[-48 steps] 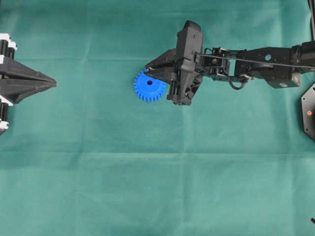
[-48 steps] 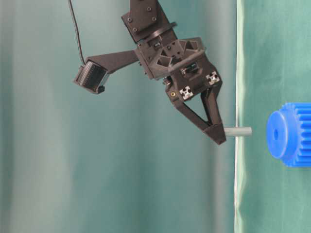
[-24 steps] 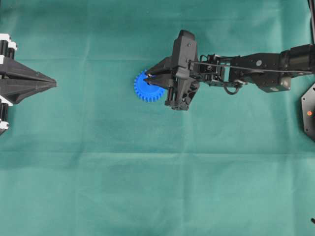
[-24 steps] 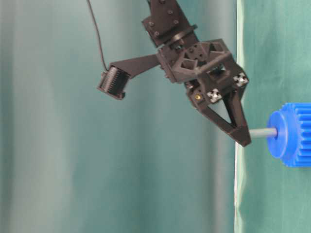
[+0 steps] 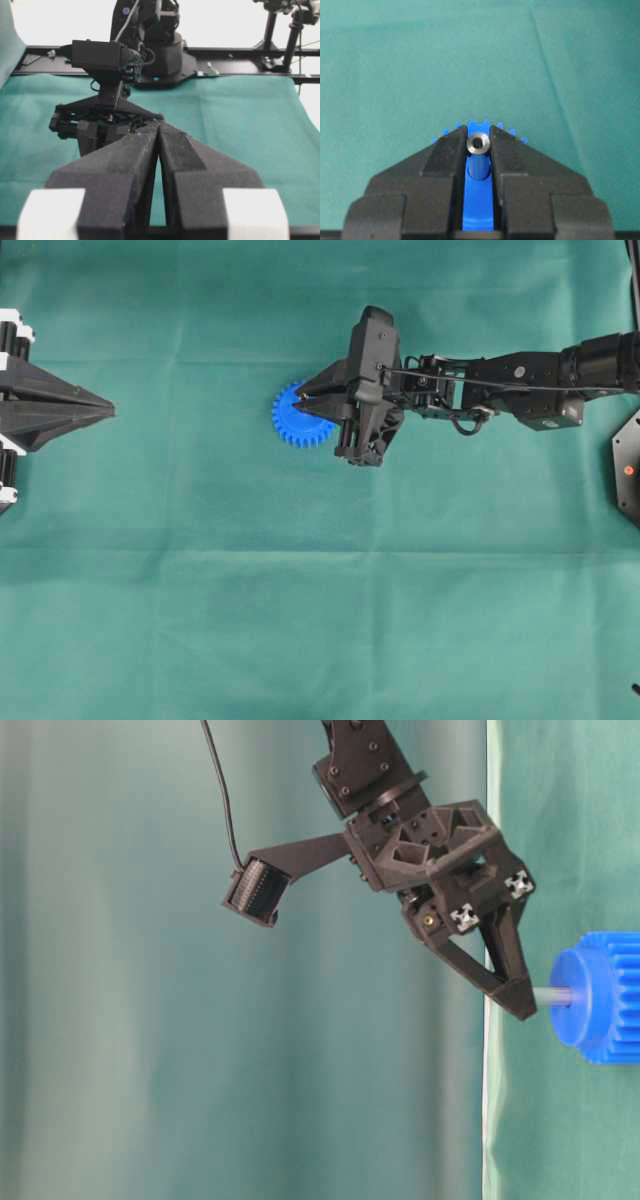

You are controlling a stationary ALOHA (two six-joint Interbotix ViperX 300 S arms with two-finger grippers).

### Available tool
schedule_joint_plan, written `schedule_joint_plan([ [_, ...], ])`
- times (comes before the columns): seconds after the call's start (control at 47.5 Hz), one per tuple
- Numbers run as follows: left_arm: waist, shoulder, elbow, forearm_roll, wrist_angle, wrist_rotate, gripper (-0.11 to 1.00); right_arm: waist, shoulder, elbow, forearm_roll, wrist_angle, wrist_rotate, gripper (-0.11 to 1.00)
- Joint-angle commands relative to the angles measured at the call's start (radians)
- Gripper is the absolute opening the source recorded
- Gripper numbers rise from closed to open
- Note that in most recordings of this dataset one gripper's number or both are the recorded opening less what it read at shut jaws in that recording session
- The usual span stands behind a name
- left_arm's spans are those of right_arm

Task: Insert the shaft placed at a random location into the center hole of the medium gear at another random location.
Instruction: 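Lower the shaft into the gear's center hole with the right gripper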

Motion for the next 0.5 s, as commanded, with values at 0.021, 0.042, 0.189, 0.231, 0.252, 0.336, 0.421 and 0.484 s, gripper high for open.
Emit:
schedule_joint_plan([
  [0.021,0.002,0.008,-0.015,0.002,-0.005,-0.002,0.0,0.002,-0.008,-0.008,0.003,-0.028,0.017,0.13],
  [0.042,0.003,0.008,-0.017,0.002,-0.005,-0.002,0.0,0.002,-0.005,-0.008,0.003,-0.031,0.018,0.13],
  [0.189,0.002,0.008,-0.015,0.002,-0.005,-0.002,0.0,0.002,0.021,-0.008,0.005,-0.061,0.017,0.13],
  [0.231,0.002,0.008,-0.017,0.002,-0.005,-0.002,0.0,0.002,0.029,-0.009,0.005,-0.066,0.017,0.13],
  [0.252,0.003,0.008,-0.017,0.002,-0.005,-0.002,0.0,0.002,0.032,-0.009,0.003,-0.069,0.017,0.13],
  [0.336,0.002,0.008,-0.015,0.002,-0.005,-0.002,0.0,0.002,0.04,-0.009,0.003,-0.069,0.017,0.13],
  [0.421,0.002,0.008,-0.017,0.002,-0.005,-0.002,0.0,0.002,0.046,-0.008,0.003,-0.069,0.017,0.13],
  [0.484,0.002,0.008,-0.015,0.002,-0.005,-0.002,0.0,0.002,0.049,-0.006,0.003,-0.069,0.017,0.13],
])
